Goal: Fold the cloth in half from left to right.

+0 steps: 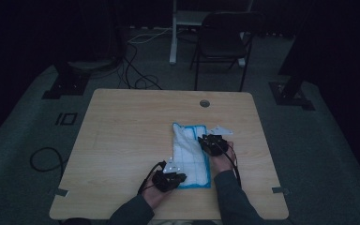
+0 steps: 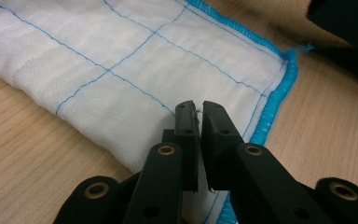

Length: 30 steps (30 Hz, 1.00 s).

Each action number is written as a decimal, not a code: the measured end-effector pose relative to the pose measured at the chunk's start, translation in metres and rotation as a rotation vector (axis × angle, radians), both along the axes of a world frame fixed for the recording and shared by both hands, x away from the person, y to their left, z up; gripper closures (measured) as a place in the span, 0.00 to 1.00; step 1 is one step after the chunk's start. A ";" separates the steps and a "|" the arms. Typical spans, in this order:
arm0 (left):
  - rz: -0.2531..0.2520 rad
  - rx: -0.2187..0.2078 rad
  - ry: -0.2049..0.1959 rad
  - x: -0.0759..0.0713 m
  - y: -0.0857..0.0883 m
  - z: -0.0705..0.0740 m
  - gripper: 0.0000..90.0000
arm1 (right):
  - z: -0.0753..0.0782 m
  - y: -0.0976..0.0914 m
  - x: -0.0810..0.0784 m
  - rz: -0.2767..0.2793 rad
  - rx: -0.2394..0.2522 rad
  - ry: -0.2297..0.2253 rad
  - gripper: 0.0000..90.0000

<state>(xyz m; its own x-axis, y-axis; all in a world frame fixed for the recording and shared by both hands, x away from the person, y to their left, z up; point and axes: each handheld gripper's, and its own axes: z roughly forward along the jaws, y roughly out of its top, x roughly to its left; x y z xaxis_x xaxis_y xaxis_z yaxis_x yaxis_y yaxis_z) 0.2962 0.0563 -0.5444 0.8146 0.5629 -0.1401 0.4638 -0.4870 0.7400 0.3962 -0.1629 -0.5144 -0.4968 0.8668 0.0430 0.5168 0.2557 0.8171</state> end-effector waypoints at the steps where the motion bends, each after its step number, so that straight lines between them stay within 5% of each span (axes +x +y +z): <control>1: 0.000 0.000 0.000 0.000 0.000 0.000 0.95 | 0.000 0.000 0.000 0.000 0.000 0.000 0.81; 9: 0.001 -0.008 -0.007 0.000 0.001 -0.002 0.95 | -0.002 0.011 0.033 0.008 -0.015 0.017 0.82; 19: 0.004 -0.007 -0.009 -0.001 0.001 -0.002 0.95 | -0.018 0.028 0.069 -0.006 -0.063 0.117 0.76; 24: 0.004 -0.005 -0.010 -0.001 0.001 -0.002 0.95 | -0.024 0.026 0.076 -0.027 -0.018 0.158 0.71; 30: 0.005 -0.008 -0.006 -0.001 0.001 -0.002 0.95 | -0.022 0.036 0.076 -0.006 -0.063 0.151 0.76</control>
<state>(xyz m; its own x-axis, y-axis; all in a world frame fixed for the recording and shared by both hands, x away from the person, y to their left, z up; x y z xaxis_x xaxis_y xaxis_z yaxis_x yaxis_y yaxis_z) 0.2952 0.0570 -0.5461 0.8128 0.5655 -0.1401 0.4619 -0.4789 0.7466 0.4726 -0.1272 -0.5367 -0.4836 0.8731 0.0622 0.6344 0.3007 0.7121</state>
